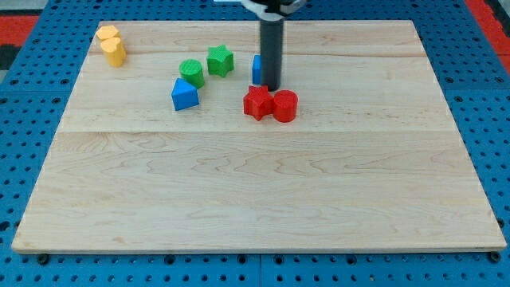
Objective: Move the red star to the bottom left of the red circle
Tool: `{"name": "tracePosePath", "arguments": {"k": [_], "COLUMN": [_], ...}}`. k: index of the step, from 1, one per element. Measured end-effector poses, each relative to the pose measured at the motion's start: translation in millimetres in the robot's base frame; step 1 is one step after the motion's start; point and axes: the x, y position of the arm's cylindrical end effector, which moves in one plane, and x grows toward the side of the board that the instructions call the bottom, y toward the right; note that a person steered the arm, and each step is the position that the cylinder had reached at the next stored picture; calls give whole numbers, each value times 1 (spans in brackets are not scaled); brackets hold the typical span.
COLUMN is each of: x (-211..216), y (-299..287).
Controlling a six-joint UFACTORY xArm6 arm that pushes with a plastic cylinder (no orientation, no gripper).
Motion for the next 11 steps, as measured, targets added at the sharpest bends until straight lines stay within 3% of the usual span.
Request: {"name": "tracePosePath", "arguments": {"k": [1,2,3,5,7,9,11], "x": [9,-19,-8,26,36,36,76], "y": [-6,-49,-67,-59,6,-74,-41]}}
